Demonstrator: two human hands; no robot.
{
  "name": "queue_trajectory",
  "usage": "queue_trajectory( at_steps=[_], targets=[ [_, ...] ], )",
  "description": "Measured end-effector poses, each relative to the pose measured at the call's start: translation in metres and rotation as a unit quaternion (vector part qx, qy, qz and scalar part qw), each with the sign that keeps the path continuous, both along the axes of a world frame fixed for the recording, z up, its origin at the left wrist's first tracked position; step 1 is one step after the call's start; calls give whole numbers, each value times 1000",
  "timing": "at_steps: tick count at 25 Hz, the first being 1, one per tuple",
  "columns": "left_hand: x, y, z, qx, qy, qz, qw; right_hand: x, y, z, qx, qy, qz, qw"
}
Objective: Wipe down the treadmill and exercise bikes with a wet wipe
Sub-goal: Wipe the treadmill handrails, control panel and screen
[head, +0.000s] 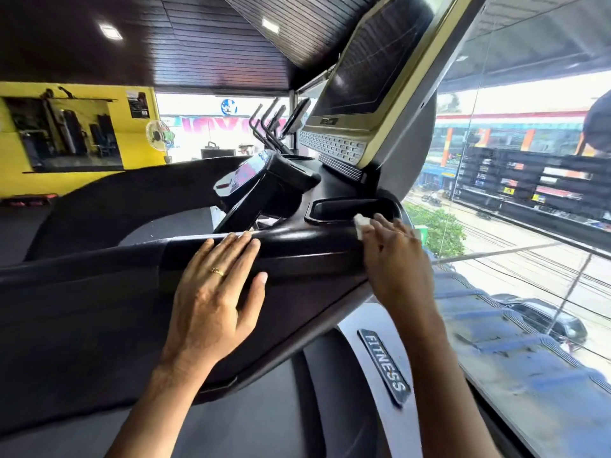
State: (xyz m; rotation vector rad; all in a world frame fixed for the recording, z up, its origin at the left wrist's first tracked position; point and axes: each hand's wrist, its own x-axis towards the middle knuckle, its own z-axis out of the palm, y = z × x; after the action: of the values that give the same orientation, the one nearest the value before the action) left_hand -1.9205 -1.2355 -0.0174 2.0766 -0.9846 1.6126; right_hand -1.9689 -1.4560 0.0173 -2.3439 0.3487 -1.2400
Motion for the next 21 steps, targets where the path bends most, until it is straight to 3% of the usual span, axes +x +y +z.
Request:
queue_trajectory(
  at_steps=[2, 4, 6, 9, 12, 13, 15, 17, 21],
  targets=[
    [-1, -8, 2, 2, 0, 3, 1000, -5, 22, 9, -44, -3, -31, 999],
    [-2, -15, 4, 12, -2, 4, 1000, 5, 58, 10, -156, -47, 28, 986],
    [-4, -22, 4, 11, 2, 0, 1000, 10, 62, 2, -155, -46, 108, 981],
    [-5, -26, 0, -2, 10, 2, 1000, 10, 2, -20, 0, -126, 48, 991],
    [-6, -27, -4, -4, 18, 12, 1000, -1, -4, -55, 194, -262, 65, 943],
    [-7, -27, -4, -4, 18, 16, 1000, -2, 19, -67, 178, -275, 95, 940],
    [-8, -25, -6, 2, 23, 24, 999, -3, 61, -103, 35, -246, 158, 956],
    [-11, -22, -16, 9, 34, 35, 999, 3, 60, -122, -83, -238, 153, 956],
    [-14, -12, -43, 17, 44, 81, 996, 19, 29, -108, -2, -308, 116, 944]
  ],
)
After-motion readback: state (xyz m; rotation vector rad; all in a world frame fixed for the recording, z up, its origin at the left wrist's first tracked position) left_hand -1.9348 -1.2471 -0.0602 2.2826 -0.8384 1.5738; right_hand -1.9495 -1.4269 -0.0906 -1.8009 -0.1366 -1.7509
